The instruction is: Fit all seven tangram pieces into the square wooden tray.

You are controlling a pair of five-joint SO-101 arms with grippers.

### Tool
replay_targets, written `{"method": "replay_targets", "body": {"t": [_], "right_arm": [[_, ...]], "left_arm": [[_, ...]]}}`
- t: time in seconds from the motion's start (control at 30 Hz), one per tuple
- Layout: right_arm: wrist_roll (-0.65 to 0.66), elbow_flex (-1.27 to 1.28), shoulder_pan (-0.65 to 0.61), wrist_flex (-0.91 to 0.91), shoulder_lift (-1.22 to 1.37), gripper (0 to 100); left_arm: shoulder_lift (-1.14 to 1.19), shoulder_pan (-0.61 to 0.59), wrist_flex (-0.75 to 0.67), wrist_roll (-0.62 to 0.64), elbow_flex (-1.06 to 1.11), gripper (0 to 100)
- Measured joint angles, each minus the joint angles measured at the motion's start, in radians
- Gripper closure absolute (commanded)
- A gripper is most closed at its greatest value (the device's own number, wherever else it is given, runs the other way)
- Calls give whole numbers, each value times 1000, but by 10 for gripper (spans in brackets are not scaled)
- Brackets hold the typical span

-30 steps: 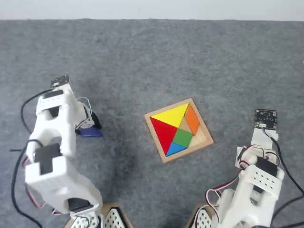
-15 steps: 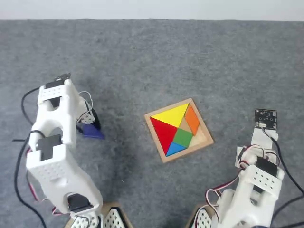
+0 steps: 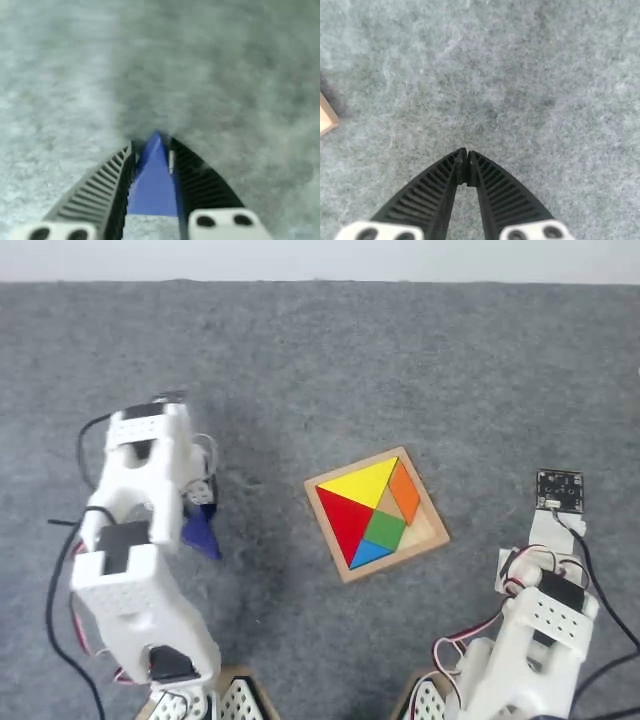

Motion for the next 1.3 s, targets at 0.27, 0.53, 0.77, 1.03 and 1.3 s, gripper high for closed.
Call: {"method": "replay_targets", "body": {"t": [0.27,0.53,0.77,1.03,1.3], "right_arm": [[0,0,0,0,0,989],[0,2,0,0,0,989],[0,2,-32,0,0,989],[0,2,-43,0,0,989],[0,2,-43,0,0,989]], "left_arm": [[-262,261,18,-221,178,897],[-741,106,5,-410,423,895],[-916,11,-86,-672,727,746],[-727,17,-180,-669,729,747],[-390,14,-250,-667,554,750]]}}
